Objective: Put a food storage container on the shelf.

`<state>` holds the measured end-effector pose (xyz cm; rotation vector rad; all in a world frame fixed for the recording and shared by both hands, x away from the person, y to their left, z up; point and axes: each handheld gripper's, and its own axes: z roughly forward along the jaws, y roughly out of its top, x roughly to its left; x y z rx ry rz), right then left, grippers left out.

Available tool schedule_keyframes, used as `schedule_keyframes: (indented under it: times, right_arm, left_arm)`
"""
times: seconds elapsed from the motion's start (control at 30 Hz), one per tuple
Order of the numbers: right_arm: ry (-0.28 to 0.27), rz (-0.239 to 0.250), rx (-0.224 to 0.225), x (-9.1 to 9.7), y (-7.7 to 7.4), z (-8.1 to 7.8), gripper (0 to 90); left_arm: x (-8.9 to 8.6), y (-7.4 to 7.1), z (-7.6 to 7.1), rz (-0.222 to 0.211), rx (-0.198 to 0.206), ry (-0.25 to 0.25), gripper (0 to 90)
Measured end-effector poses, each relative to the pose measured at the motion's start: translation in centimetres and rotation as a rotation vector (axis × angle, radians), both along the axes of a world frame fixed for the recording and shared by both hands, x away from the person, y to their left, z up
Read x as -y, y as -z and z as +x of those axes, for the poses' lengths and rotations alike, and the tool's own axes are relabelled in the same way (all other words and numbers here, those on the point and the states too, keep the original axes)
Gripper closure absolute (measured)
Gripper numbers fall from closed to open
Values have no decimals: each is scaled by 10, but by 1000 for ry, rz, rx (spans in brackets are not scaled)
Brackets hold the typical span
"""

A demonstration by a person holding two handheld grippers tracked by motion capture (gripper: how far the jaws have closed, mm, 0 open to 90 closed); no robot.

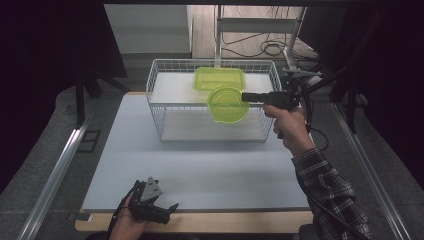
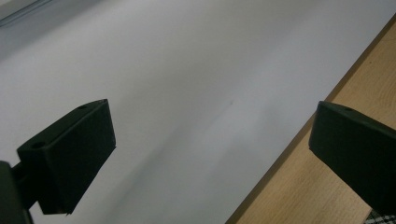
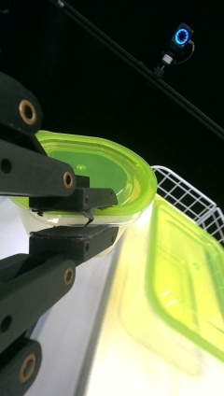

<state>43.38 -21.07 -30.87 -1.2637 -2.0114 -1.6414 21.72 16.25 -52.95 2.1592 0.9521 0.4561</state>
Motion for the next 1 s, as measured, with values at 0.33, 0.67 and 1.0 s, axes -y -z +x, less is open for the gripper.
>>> schedule_keyframes:
  times: [0.33, 0.67, 1.0]
  right_arm:
    - [47, 15, 27, -10, -18, 16, 815]
    - [119, 18, 52, -21, -32, 34, 814]
    - [200, 24, 52, -29, -37, 52, 814]
  left_arm:
    - [-1, 0, 0, 1, -2, 1, 3]
    - [-1, 0, 0, -1, -2, 3, 3]
    - [0, 0, 0, 0, -6, 7, 3]
